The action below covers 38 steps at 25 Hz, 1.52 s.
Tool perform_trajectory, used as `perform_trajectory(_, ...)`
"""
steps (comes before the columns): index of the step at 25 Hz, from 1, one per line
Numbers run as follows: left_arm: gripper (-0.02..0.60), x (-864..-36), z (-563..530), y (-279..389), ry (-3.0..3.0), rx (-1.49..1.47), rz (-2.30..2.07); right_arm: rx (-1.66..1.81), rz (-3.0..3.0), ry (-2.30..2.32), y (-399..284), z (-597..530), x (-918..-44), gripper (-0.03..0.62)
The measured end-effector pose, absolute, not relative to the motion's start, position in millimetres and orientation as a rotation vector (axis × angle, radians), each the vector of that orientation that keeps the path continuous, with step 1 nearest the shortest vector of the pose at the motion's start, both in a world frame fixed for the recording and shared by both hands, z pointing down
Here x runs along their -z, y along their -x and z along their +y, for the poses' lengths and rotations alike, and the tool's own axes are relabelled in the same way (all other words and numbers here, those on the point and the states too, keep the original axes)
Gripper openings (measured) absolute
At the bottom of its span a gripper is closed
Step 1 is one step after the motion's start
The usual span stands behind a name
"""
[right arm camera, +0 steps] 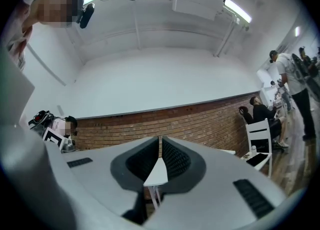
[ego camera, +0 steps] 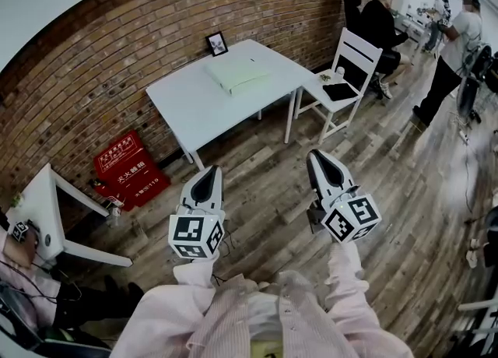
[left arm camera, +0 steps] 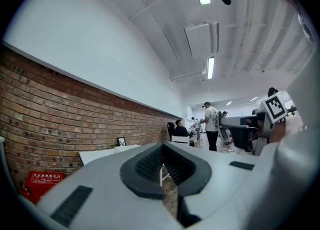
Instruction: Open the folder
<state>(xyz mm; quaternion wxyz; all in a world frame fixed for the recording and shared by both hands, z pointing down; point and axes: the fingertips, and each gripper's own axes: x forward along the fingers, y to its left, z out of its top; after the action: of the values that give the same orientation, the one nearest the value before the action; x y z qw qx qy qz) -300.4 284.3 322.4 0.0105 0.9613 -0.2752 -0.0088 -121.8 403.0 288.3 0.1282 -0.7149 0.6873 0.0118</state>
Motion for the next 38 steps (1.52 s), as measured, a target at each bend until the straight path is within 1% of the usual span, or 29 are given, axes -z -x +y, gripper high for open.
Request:
perform_trajectory(5, -0.006, -328.4, 279.2, 296.9, -2.966, 0.023, -0.913, 0.012, 1.968, 2.111, 107.8, 394.1, -299.7, 0.014)
perform_trajectory(7, 0.031, -328.5, 274.6, 296.3, -2.956, 0.030, -0.916, 0.030, 1.966, 2.106, 104.4, 389.1, -302.3, 0.037)
perform_trajectory(10, 0.055, -330.0, 267.0, 293.6, -2.946, 0.032, -0.922, 0.054, 1.961, 2.102, 98.9, 381.7, -306.5, 0.075)
perform_trajectory(17, 0.094, -341.5, 245.7, 279.4, -2.922, 0.015, -0.924, 0.109, 1.898, 2.116, 76.1, 363.7, -318.2, 0.078)
perform_trajectory(20, 0.094, -347.8, 234.3, 267.7, -2.918, 0.002, -0.913, 0.116, 1.898, 2.140, 63.4, 352.4, -325.0, 0.091)
perform_trajectory(25, 0.094, -357.3, 199.9, 242.8, -2.896, -0.019, -0.898, 0.149, 1.893, 2.161, 39.5, 320.4, -335.4, 0.091)
perform_trajectory(32, 0.094, -368.1, 140.5, 198.3, -2.870, -0.058, -0.861, 0.186, 1.908, 2.182, 0.8, 256.6, -342.1, 0.091)
perform_trajectory(34, 0.094, -369.7, 121.8, 186.9, -2.865, -0.070, -0.851, 0.186, 1.918, 2.187, -8.3, 236.9, -342.5, 0.109)
perform_trajectory(38, 0.094, -373.4, 87.5, 167.9, -2.847, -0.076, -0.840, 0.210, 1.933, 2.190, -23.4, 200.7, -346.6, 0.109)
